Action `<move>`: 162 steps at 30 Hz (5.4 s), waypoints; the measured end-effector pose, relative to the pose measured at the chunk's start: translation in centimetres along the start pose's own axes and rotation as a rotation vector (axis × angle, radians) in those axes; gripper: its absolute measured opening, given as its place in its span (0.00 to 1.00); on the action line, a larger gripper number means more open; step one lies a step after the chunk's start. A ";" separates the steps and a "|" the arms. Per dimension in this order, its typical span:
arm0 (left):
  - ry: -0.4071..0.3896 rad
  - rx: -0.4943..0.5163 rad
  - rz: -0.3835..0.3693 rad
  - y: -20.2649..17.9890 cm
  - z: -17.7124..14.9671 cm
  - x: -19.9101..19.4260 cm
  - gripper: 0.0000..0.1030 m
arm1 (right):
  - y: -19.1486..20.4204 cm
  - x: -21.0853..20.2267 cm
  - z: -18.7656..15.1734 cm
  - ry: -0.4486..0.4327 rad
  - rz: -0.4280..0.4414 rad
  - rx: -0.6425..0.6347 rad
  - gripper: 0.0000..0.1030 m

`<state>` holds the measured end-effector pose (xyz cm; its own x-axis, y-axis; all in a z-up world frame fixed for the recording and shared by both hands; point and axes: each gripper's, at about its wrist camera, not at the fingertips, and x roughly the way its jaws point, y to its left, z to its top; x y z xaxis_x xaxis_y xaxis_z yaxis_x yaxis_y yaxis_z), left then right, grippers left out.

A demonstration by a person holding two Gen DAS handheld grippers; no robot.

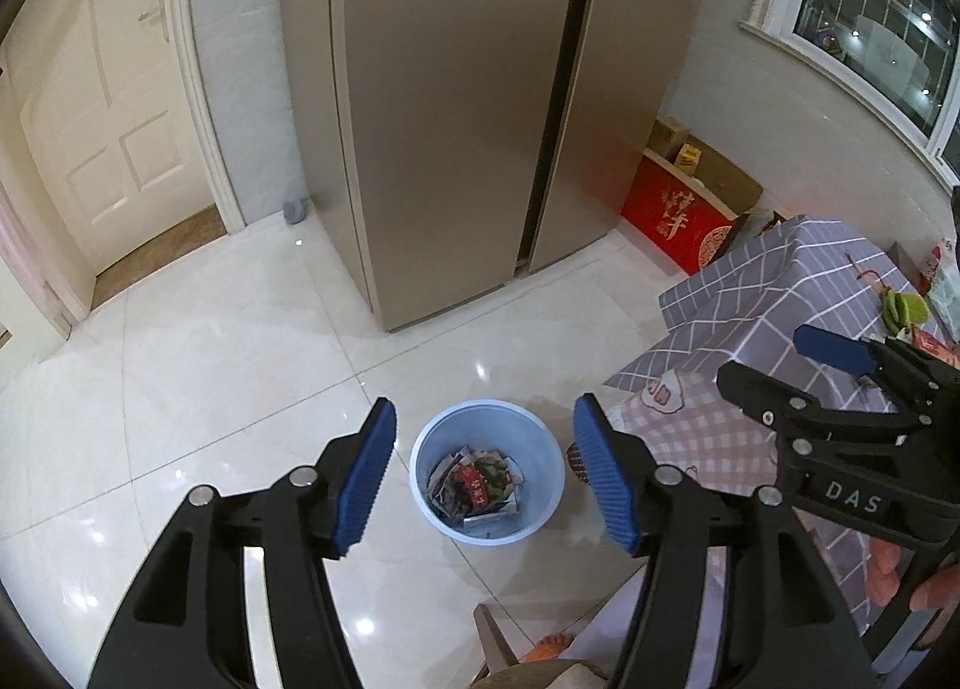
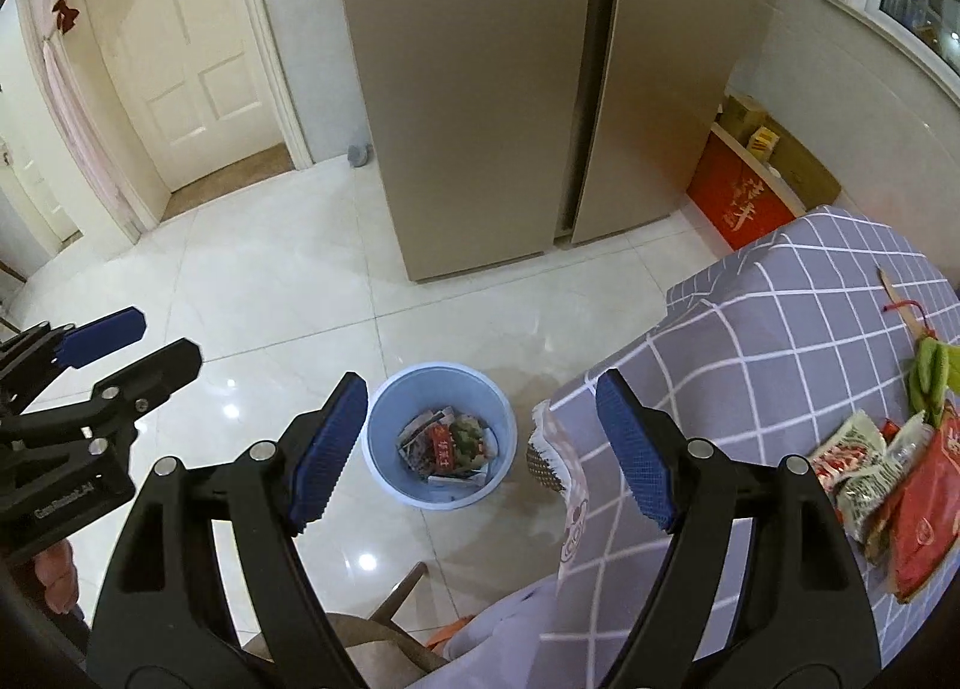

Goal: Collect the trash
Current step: 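Swing both open tools back toward the red snack bag and wrappers, then grasp the red snack bag with the right tool while the left tool grasps the striped wrapper, then carry both items to the wastebasket and open both tools to drop them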

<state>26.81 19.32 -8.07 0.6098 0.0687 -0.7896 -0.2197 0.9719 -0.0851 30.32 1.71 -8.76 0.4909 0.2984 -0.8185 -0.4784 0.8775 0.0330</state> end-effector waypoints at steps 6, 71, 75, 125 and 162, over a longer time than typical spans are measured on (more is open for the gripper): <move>-0.022 0.025 -0.020 -1.9 0.2 -1.0 0.60 | -1.2 -1.9 -0.5 -0.028 -0.014 0.021 0.76; 0.070 0.390 -0.413 -24.9 1.6 3.9 0.12 | -24.0 -12.3 -10.4 -0.144 -0.114 0.582 0.27; 0.033 0.406 -0.401 -24.4 1.5 2.7 0.12 | -23.1 -13.4 -10.3 -0.158 -0.129 0.555 0.26; 0.020 0.059 -0.116 -2.4 2.9 3.9 0.57 | -3.5 0.0 0.3 0.049 0.067 0.188 0.27; 0.080 0.031 -0.037 1.3 0.4 4.0 0.57 | -1.0 3.0 -0.6 0.059 0.080 0.039 0.58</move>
<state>29.28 20.99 -11.04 0.5541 0.0155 -0.8323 -0.1739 0.9799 -0.0975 31.84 1.46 -11.58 0.4082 0.3462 -0.8447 -0.4848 0.8662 0.1207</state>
